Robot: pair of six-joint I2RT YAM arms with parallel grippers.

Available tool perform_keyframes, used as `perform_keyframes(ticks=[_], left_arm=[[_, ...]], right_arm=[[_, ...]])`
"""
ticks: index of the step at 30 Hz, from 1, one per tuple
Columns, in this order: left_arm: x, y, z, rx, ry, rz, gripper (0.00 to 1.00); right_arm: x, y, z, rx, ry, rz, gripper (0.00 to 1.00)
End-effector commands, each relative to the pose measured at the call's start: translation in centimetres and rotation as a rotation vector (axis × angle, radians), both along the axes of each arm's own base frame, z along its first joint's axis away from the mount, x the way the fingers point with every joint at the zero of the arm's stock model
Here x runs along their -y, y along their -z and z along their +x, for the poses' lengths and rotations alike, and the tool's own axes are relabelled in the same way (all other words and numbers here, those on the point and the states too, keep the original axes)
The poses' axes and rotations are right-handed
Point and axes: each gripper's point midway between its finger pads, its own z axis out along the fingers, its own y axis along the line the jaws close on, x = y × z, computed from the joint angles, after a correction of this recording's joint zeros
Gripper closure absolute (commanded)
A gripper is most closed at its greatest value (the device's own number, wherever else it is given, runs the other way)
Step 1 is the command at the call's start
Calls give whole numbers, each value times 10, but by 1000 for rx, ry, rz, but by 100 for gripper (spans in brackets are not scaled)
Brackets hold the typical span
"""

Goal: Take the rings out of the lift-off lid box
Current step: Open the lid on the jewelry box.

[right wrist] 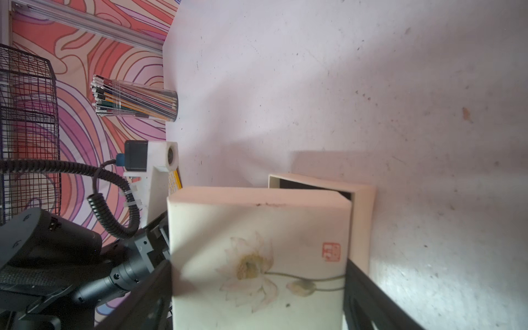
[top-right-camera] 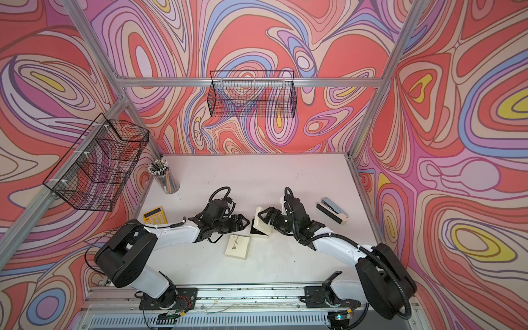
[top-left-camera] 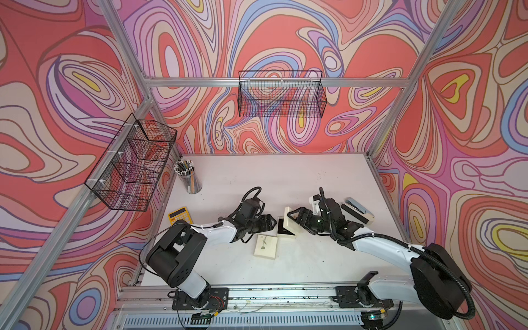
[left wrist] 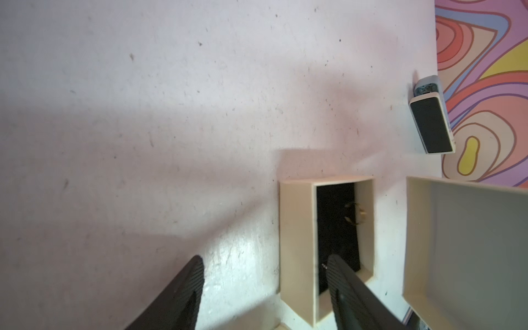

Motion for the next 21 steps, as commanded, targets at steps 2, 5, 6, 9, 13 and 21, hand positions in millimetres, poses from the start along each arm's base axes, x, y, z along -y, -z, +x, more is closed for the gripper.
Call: perform_keyframes(ticks=[2, 5, 6, 9, 13, 21], left_arm=[[2, -14, 2, 24, -1, -32, 29], [9, -17, 2, 23, 18, -69, 30], [11, -17, 2, 19, 25, -76, 30], [14, -15, 2, 22, 31, -89, 32], [20, -16, 1, 40, 52, -76, 35], [25, -19, 2, 84, 91, 19, 35]], right_arm=[[1, 4, 2, 7, 9, 1, 23], [1, 3, 3, 5, 10, 6, 23], [0, 2, 3, 8, 10, 13, 23], [1, -2, 5, 13, 10, 22, 23], [18, -7, 11, 13, 53, -34, 23], [89, -3, 33, -54, 184, -277, 23]])
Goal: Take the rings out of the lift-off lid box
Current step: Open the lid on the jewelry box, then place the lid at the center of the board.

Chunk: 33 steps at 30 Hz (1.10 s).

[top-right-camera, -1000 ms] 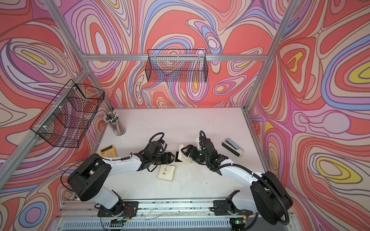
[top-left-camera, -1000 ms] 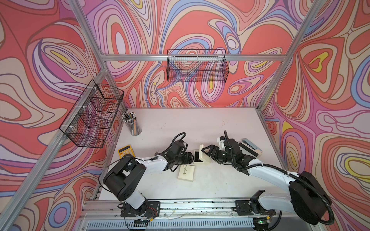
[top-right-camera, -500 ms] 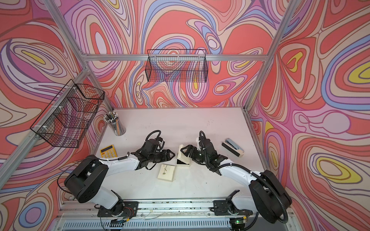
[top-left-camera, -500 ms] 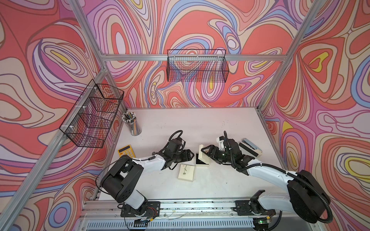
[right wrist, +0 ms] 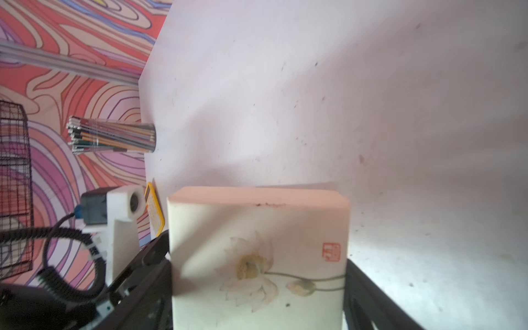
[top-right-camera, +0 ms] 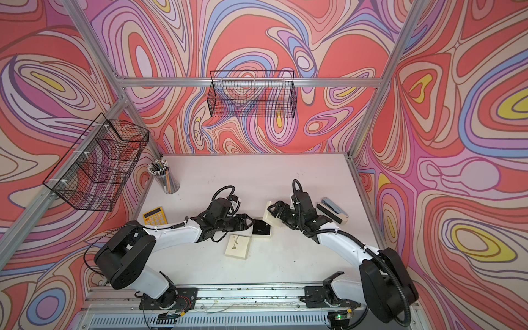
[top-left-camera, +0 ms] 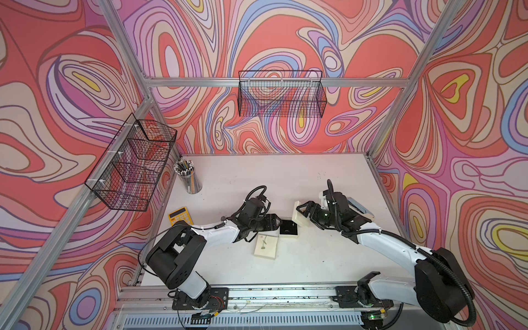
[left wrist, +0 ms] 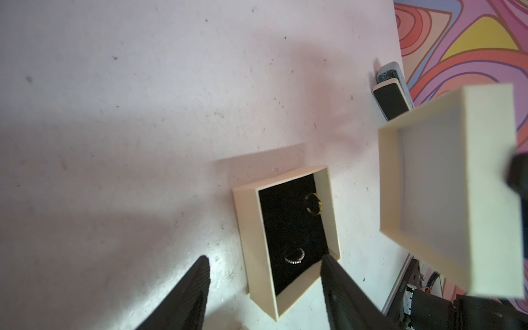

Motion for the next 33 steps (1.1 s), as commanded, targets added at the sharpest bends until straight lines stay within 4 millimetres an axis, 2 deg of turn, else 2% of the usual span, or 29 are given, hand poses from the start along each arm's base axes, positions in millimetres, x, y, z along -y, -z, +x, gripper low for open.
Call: perform_keyframes(ticks=[1, 4, 7, 14, 18, 24, 29, 33], left_arm=[[-4, 4, 4, 15, 0, 58, 35], [-4, 3, 5, 25, 3, 70, 35], [-4, 4, 6, 29, 3, 80, 35], [-1, 8, 7, 23, 9, 81, 35], [-1, 8, 7, 24, 12, 86, 35], [-3, 5, 8, 36, 8, 94, 25], [-5, 1, 6, 43, 11, 95, 27], [-8, 5, 6, 37, 11, 121, 29]], right_arm=[[43, 10, 3, -69, 55, -195, 23], [83, 24, 9, -140, 95, -452, 23], [101, 34, 17, -171, 82, -609, 23], [93, 57, 41, -202, 29, -622, 19], [91, 64, 48, -207, 21, -625, 2], [92, 47, 51, -175, 18, -630, 2], [100, 24, 42, -145, 34, -652, 2], [81, -1, 28, -63, 3, -586, 8]])
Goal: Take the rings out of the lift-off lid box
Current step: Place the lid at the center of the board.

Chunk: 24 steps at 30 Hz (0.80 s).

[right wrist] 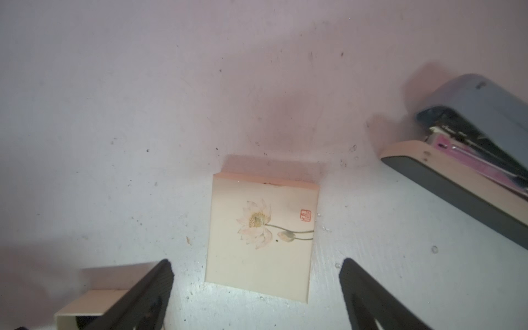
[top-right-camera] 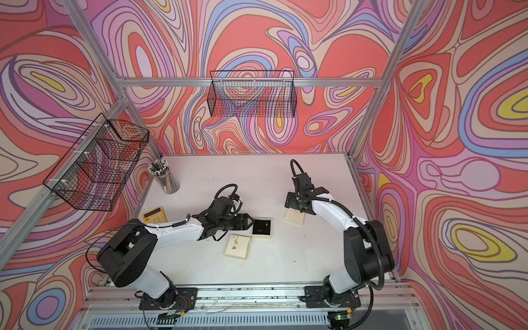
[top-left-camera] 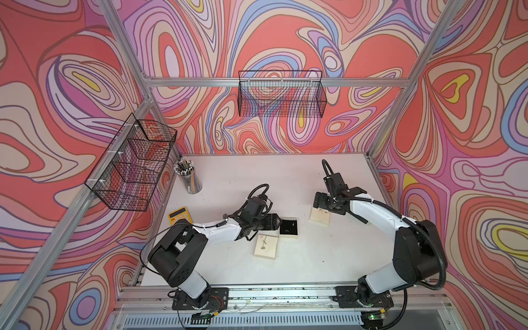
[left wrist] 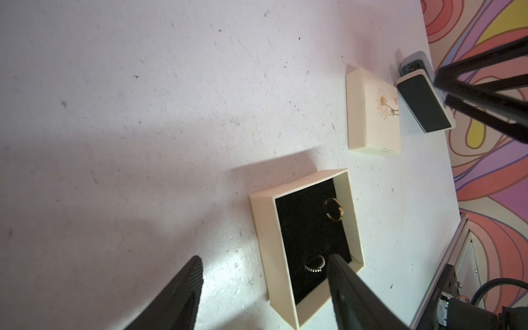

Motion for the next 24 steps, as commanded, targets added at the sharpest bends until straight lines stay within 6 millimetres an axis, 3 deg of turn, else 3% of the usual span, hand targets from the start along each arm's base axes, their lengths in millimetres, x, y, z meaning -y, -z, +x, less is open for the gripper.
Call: perform_keyframes(ticks=[1, 5, 10, 11, 17, 24], left_arm=[[-1, -5, 2, 13, 0, 25, 30], [0, -1, 2, -5, -2, 19, 33], [2, -2, 1, -9, -3, 7, 36], [2, -2, 1, -9, -2, 7, 37], [2, 0, 0, -11, -4, 15, 39], [9, 1, -2, -15, 10, 11, 42]], right_arm=[[-13, -20, -17, 40, -46, 21, 9], [-47, -35, -37, 63, -128, 60, 17], [-92, -33, -64, 60, -230, 186, 36], [-98, -30, -69, 54, -237, 191, 40], [-123, -6, -90, -15, -304, 177, 41], [-139, 2, -88, -25, -293, 213, 53]])
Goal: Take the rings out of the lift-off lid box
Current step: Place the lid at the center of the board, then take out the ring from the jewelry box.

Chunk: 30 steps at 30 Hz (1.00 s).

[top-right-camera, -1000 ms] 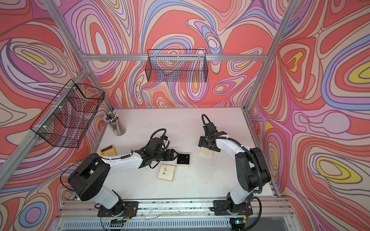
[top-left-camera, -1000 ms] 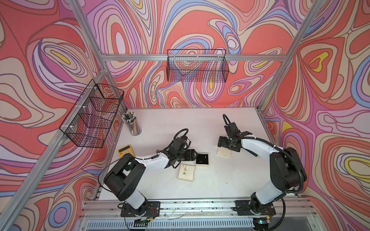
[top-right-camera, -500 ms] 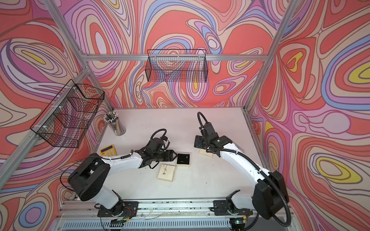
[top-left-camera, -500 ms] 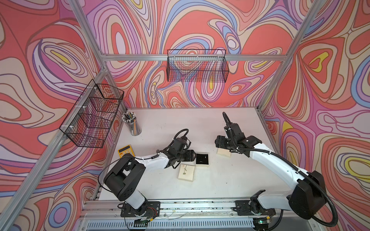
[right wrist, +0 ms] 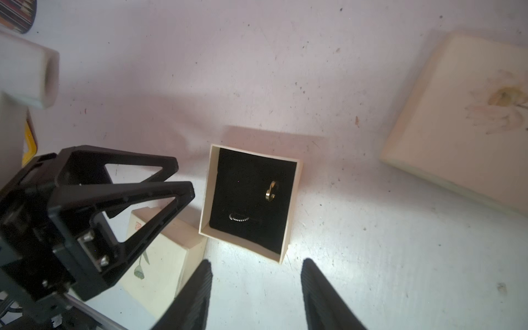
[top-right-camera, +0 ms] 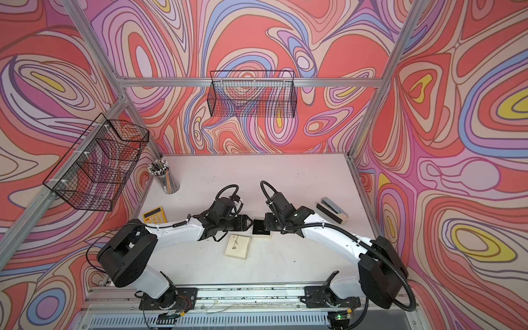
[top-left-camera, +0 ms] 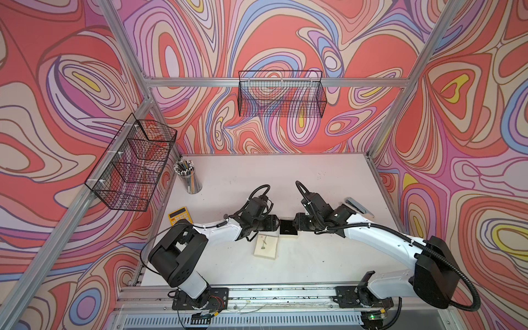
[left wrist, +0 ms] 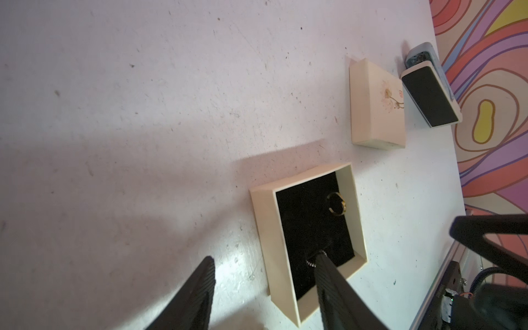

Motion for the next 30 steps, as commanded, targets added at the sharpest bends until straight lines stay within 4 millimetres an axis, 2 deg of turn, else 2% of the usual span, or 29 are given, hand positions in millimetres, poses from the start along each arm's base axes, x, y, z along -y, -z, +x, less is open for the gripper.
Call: perform_keyframes(ticks=[1, 9, 30], left_arm=[[7, -1, 3, -5, 1, 1, 42], [13, 2, 2, -10, 17, 5, 46], [23, 12, 2, -41, 47, 16, 56]], right_arm=[[-7, 2, 5, -1, 32, 29, 56], [-12, 14, 10, -28, 44, -12, 62], [-21, 39, 25, -37, 39, -60, 68]])
